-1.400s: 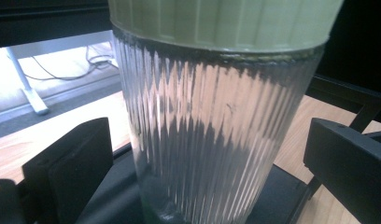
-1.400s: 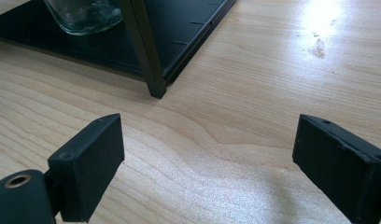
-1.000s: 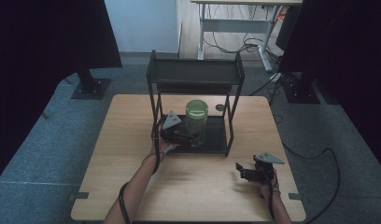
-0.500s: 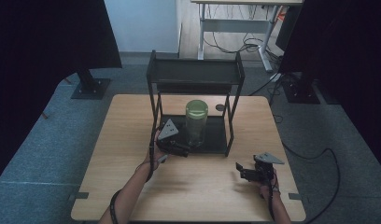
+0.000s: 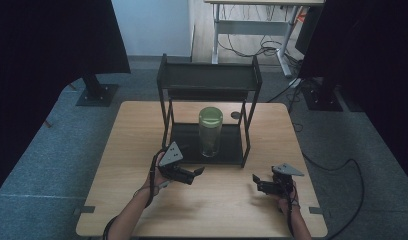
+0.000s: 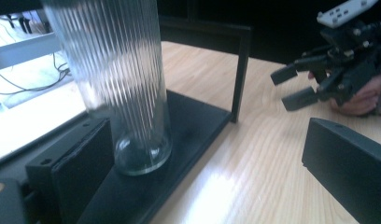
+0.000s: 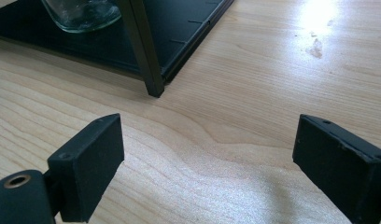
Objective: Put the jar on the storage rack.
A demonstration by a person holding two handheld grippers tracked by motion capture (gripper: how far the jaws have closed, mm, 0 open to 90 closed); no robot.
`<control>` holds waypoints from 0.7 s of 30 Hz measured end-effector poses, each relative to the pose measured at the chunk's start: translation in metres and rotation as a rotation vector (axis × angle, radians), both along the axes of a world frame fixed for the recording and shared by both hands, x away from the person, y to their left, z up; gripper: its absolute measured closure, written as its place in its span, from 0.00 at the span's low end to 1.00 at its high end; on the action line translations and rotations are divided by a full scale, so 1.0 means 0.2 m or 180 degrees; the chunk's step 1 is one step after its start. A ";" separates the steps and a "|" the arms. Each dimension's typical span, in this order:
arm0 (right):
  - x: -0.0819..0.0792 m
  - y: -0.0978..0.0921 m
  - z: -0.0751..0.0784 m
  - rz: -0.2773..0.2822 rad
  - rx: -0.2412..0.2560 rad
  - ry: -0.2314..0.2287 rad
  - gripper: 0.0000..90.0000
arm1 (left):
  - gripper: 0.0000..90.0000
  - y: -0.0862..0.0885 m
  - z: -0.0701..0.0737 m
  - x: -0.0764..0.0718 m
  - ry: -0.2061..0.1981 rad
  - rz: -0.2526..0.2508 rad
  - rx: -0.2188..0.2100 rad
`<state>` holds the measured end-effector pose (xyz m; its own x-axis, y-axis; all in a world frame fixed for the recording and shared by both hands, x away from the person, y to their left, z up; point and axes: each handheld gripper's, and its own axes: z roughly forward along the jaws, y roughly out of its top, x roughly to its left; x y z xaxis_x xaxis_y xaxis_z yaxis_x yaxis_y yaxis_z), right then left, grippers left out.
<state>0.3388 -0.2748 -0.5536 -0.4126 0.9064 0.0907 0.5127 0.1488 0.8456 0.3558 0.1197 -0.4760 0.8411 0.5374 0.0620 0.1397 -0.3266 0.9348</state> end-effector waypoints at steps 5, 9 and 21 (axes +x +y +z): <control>0.00 0.00 0.00 -0.0003 -0.0005 -0.0004 0.10 | 0.03 0.06 -0.05 -0.08 0.0029 -0.0011 0.0117; 0.00 0.00 0.00 -0.0006 -0.0006 -0.0007 0.10 | 0.03 0.10 -0.09 -0.14 0.0059 -0.0013 0.0168; -0.01 0.01 0.00 0.0034 -0.0045 0.0000 0.10 | 0.02 0.19 -0.27 -0.26 0.0292 0.0081 0.0387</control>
